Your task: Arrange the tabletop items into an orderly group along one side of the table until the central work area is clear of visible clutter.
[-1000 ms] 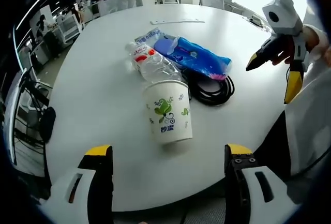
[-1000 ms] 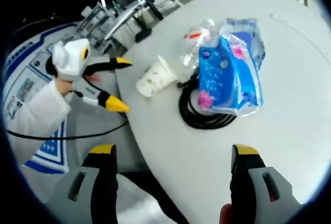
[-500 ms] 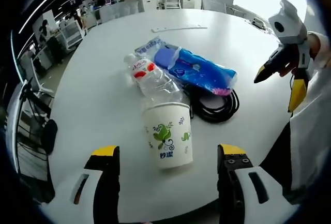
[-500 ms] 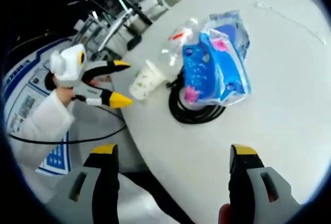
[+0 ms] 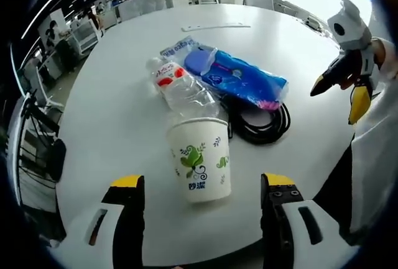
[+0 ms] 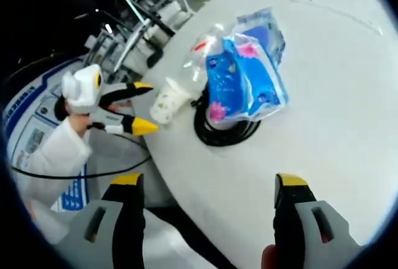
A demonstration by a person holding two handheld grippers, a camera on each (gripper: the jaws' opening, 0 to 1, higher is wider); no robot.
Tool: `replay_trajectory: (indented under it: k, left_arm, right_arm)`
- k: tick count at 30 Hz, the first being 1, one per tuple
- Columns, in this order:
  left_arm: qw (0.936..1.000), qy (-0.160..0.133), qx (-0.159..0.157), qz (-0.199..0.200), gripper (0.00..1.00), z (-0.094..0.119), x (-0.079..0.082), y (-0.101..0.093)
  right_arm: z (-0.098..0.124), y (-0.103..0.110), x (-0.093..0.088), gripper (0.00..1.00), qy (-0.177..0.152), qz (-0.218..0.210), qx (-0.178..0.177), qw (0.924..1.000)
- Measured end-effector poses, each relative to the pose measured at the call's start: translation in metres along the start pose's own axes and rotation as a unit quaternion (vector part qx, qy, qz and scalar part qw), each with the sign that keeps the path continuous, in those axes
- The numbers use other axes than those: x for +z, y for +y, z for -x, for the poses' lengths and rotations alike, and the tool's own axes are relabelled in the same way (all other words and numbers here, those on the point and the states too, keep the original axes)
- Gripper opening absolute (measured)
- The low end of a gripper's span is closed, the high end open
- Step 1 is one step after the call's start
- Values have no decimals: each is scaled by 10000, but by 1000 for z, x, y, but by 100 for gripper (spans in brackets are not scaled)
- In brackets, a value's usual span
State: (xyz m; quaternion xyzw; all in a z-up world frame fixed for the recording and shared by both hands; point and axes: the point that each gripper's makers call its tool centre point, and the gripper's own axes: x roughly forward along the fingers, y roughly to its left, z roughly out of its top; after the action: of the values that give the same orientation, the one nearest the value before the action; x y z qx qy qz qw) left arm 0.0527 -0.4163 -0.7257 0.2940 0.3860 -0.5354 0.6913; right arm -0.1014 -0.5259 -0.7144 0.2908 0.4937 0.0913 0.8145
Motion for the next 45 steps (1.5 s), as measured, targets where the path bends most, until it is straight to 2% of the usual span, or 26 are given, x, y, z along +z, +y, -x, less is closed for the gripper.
replay_trajectory:
  k: [16, 26, 32, 35, 38, 45]
  left_arm:
    - [9999, -79, 65, -112, 76, -2, 18, -1]
    - [9988, -160, 42, -460, 73, -11, 40, -12]
    - [9980, -165, 121, -604, 71, -14, 47, -11]
    - [9969, -243, 187, -730, 69, -16, 56, -12]
    - [9936, -300, 114, -1080, 68, -19, 67, -18]
    - [9906, -364, 5, -1321, 67, -30, 85, -18]
  right_arm:
    - [2, -5, -6, 83, -12, -243, 84, 9997]
    - [3, -5, -5, 75, -154, -471, 241, 9985]
    - [4, -6, -4, 71, -257, -614, 302, 9973]
    - [4, -7, 1, 68, -435, -860, 367, 9947]
    - [5, -9, 6, 63, -624, -1095, 399, 9912]
    - [8, -17, 11, 60, -911, -1594, 430, 9821]
